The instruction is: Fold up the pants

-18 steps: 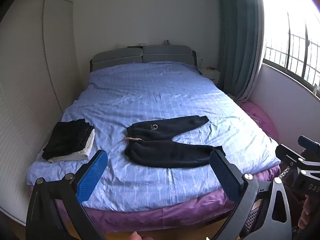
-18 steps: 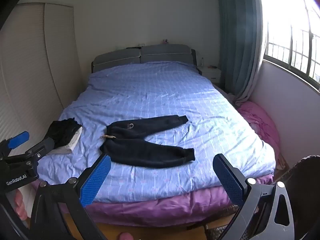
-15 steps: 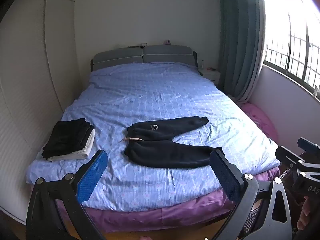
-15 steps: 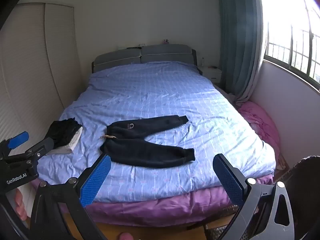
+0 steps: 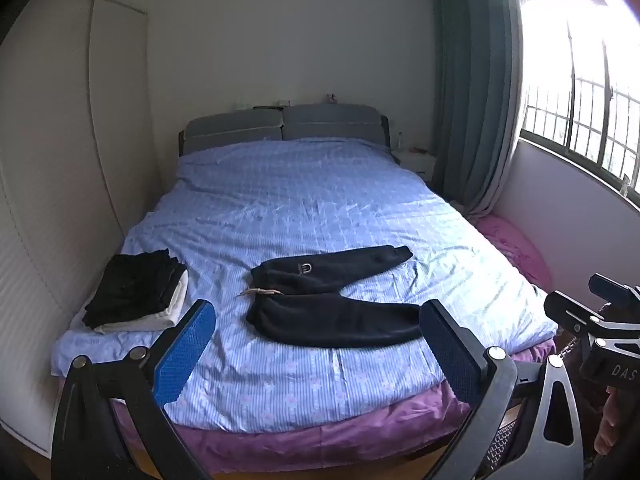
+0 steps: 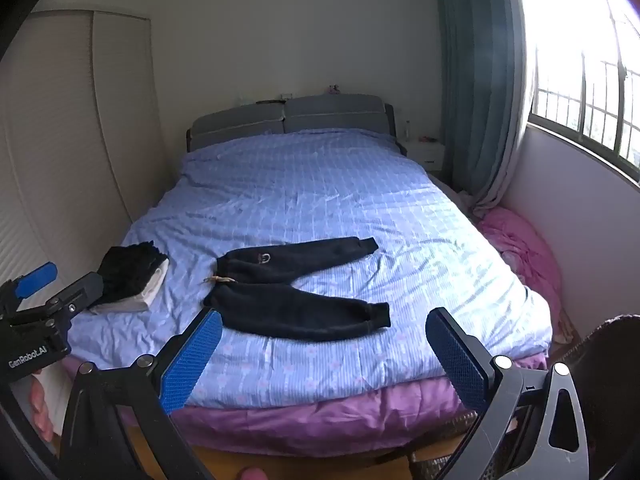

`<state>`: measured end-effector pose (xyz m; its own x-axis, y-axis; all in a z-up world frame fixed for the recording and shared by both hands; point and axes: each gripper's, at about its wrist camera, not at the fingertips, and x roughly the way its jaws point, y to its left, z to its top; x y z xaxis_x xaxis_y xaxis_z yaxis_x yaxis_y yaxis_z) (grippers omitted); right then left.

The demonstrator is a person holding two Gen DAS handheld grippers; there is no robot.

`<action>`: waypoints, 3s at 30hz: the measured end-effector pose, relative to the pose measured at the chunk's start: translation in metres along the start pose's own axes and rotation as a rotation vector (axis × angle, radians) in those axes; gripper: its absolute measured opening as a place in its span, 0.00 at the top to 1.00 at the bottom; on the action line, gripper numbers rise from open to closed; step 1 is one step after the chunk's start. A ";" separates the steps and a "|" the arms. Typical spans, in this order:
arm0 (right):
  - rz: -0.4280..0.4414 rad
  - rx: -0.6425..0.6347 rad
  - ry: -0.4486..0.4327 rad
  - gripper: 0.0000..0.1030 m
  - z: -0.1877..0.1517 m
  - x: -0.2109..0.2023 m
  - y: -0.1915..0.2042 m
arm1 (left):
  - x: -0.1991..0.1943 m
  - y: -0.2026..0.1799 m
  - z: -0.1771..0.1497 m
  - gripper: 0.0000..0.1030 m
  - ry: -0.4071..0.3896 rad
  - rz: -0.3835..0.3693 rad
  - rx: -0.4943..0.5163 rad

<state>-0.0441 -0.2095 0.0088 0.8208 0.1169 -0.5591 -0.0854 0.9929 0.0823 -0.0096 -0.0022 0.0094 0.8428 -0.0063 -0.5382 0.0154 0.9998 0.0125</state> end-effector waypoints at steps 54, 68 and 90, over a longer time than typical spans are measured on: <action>0.013 0.005 -0.021 0.00 0.006 -0.006 -0.004 | -0.005 0.000 0.010 0.00 -0.036 0.003 0.020; 0.023 -0.005 -0.008 0.00 0.004 0.002 -0.005 | -0.003 0.000 0.009 0.00 -0.033 0.006 0.017; 0.080 -0.001 0.219 0.00 -0.015 0.118 0.022 | 0.095 0.059 -0.013 0.00 0.154 0.151 -0.045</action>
<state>0.0426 -0.1741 -0.0677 0.6694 0.1963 -0.7165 -0.1458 0.9804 0.1324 0.0645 0.0563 -0.0517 0.7417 0.1433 -0.6553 -0.1320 0.9890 0.0669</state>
